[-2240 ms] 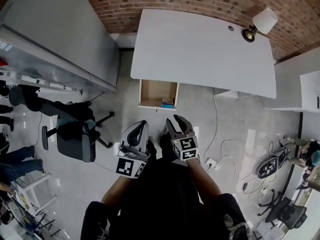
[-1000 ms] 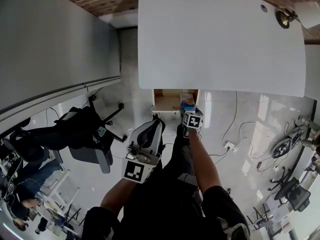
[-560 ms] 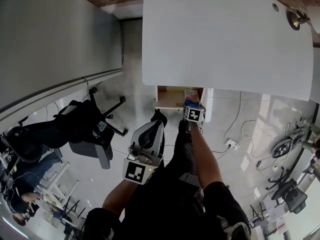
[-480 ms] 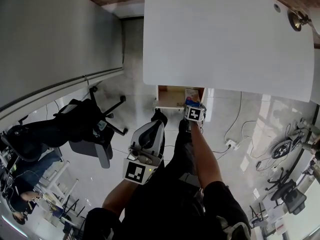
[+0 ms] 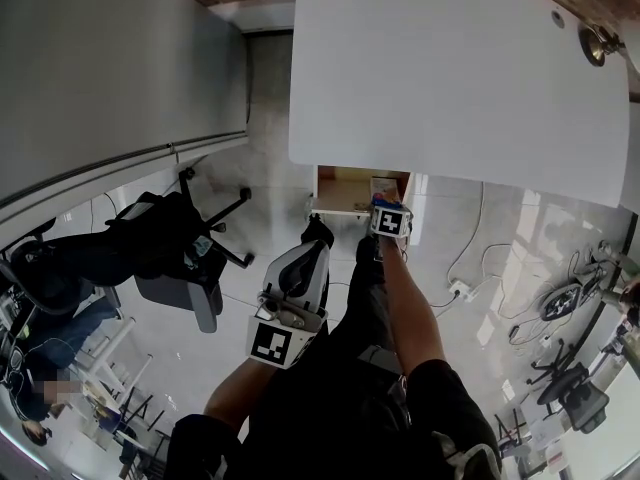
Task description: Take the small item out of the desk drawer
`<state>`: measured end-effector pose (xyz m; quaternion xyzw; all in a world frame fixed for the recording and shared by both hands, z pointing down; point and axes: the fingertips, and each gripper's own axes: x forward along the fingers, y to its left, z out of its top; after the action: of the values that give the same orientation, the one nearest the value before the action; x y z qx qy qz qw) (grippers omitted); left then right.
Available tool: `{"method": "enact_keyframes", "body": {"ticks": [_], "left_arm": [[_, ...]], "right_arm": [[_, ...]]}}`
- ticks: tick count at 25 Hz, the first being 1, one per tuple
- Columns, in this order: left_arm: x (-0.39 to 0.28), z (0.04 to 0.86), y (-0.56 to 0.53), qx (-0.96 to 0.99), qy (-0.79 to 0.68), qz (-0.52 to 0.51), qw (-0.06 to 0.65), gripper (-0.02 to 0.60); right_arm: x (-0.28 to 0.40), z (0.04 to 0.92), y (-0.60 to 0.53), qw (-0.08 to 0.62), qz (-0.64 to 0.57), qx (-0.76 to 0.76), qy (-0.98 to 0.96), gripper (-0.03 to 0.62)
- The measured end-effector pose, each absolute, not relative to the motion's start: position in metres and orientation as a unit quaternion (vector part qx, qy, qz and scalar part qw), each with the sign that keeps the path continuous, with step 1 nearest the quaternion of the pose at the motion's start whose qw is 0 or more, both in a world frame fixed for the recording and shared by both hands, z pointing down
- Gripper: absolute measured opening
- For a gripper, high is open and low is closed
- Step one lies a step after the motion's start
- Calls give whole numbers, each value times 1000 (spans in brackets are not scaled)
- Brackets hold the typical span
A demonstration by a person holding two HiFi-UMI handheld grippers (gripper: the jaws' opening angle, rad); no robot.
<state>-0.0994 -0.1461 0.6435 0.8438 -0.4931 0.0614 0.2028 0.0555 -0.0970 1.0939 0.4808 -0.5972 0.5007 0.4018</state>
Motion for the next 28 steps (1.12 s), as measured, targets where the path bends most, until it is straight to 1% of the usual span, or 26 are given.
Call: {"method": "enact_keyframes", "body": {"ticks": [4,9,14,17,23,28], "left_arm": [[-99,644,-140,846,-491,63,199,8],[-96,625,-137,845,-498,27,191,8],[-96,602,-134,843,-506,8,183,8],[-95,588,-131,842,-510,2,178,8],[-93,551,-121,844,-512,-2,159,8],[-87,518,-115,848,-510,-15,142,8]], "right_arm": [[56,1081,-96,399,493,484,-603,397],[62,1053,-98,387,479,490,-617,396],[69,1013,-92,399,476,469,-628,396],[69,972,-93,389,457,453,-659,396],[69,856,-98,326,406,437,-733,396],[80,739,-120,241,341,466,-780,394]]}}
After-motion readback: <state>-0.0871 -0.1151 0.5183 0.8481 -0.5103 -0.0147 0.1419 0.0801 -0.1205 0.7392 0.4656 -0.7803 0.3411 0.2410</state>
